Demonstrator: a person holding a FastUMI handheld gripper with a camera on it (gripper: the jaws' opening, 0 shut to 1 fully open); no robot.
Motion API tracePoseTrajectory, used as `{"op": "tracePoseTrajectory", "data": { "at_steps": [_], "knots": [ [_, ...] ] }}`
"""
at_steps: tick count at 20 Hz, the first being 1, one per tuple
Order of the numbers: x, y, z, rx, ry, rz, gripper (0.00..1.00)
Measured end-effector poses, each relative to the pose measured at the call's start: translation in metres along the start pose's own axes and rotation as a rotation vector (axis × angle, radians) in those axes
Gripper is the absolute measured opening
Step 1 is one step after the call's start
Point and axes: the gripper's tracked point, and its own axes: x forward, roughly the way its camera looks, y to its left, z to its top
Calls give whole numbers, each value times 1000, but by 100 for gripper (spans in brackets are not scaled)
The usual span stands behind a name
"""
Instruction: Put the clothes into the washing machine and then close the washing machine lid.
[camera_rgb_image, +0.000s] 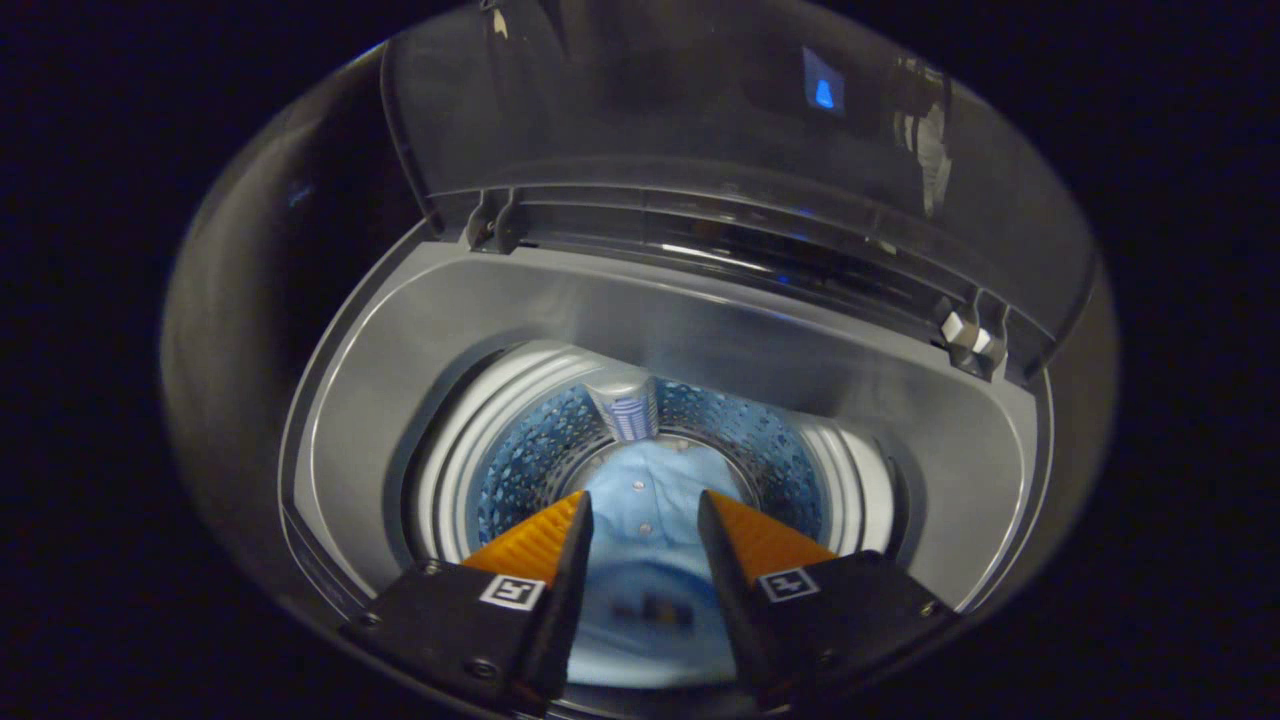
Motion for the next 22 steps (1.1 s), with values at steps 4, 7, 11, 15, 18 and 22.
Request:
{"op": "tracePoseTrajectory", "data": {
  "at_steps": [4,7,11,15,18,22],
  "knots": [
    [0,-4,-1,-4,1,-29,92],
    [-7,-8,4,-1,-36,-64,99],
    [-29,5,12,64,-100,-27,99],
    [-75,-1,46,87,-243,-67,98],
    [-114,-15,65,45,-306,-155,98],
    [-159,-8,91,44,-387,-174,98]
  ]
}}
